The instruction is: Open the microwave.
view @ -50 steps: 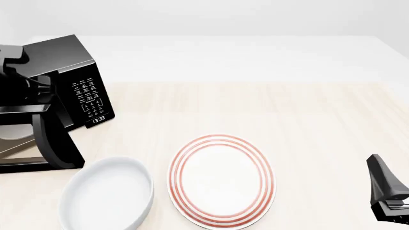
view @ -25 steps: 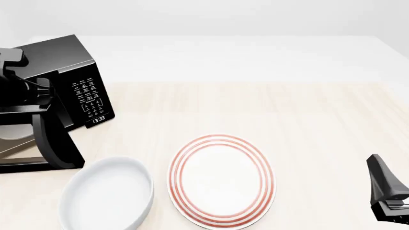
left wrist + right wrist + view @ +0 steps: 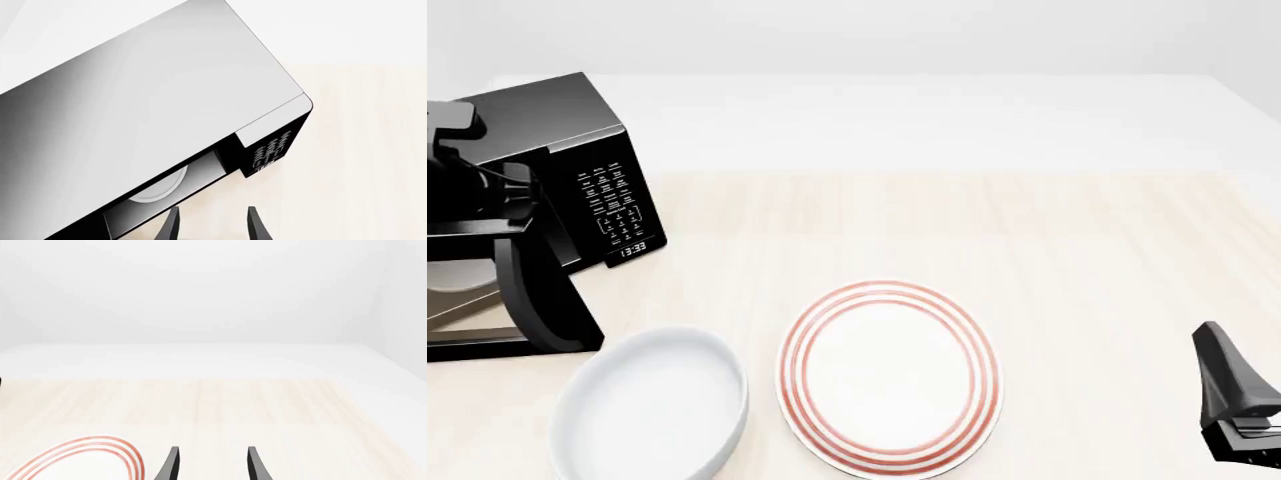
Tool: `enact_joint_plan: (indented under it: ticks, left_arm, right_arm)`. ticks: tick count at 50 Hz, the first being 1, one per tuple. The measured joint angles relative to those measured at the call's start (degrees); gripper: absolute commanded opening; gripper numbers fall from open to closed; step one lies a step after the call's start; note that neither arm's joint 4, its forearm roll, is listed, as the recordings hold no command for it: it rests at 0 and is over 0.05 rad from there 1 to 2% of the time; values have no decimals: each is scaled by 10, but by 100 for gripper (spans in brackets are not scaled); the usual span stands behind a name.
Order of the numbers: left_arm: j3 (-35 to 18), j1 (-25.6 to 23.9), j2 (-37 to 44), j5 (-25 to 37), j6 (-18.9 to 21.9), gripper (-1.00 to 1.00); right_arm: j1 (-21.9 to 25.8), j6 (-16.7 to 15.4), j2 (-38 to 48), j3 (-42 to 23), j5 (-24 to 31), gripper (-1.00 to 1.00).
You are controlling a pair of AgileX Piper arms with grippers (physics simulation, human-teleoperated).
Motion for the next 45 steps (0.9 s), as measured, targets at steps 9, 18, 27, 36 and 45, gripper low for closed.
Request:
enact_joint_plan:
  ticks: [9, 18, 27, 36, 45]
  left_arm:
    - [0, 0, 0, 0, 0, 100]
    - [33, 14, -19, -18, 12, 100]
    - [54, 20, -36, -33, 24, 100]
    - [68, 24, -51, -34, 37, 100]
    - [82, 30, -72, -21, 52, 100]
  right_arm:
    - [0, 0, 0, 0, 0, 100]
    - [0, 0, 0, 0, 0, 100]
    - [0, 0, 0, 0, 0, 100]
    - [0, 0, 0, 0, 0, 100]
    - [0, 0, 0, 0, 0, 100]
